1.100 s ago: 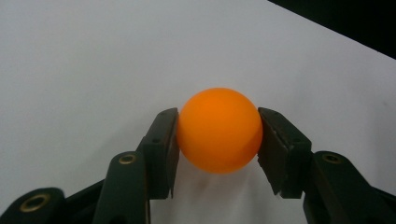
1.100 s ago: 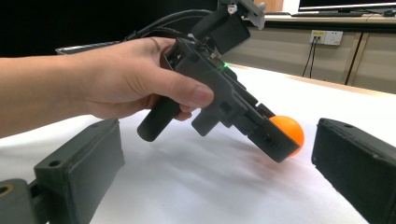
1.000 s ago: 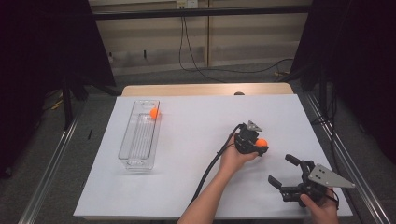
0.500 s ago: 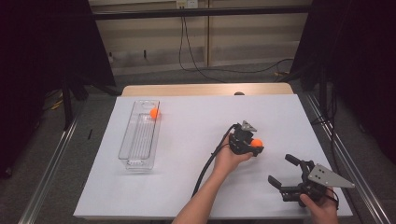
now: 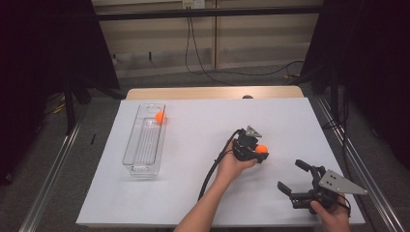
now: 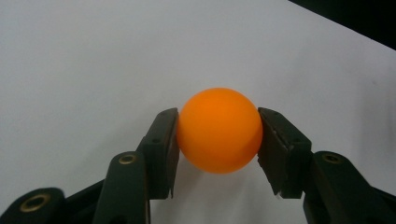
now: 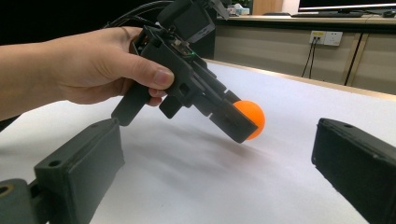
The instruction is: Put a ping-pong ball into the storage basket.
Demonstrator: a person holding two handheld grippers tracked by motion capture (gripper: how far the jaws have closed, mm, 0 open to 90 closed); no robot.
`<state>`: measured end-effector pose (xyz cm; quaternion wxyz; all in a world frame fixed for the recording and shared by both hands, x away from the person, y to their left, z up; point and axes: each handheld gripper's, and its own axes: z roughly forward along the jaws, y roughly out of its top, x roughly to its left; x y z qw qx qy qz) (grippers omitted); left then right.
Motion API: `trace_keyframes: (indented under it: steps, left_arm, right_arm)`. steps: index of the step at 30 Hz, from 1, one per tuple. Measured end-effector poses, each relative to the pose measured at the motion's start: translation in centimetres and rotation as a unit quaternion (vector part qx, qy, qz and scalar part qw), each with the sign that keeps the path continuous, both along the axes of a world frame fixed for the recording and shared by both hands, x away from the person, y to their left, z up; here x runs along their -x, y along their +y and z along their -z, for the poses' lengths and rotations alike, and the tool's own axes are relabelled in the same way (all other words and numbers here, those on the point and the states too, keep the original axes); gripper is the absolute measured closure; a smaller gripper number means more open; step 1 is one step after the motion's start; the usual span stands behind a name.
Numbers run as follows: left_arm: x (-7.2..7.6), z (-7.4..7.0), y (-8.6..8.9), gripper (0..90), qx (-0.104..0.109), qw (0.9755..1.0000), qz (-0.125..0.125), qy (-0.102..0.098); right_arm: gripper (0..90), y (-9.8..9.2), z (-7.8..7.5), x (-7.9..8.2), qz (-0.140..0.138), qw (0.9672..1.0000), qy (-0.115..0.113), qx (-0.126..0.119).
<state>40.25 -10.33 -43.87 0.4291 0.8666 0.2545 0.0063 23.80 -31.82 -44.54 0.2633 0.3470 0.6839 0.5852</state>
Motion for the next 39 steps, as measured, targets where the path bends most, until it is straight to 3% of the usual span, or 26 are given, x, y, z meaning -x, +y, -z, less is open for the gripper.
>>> trace_keyframes:
  steps: [39]
  left_arm:
    - [0.3, -0.2, 2.9, 50.9, -0.008, 0.9999, -0.008, 0.010]
  right_arm:
    - [1.9, 0.0, 0.0, 0.1, 0.000, 1.0000, 0.000, 0.001]
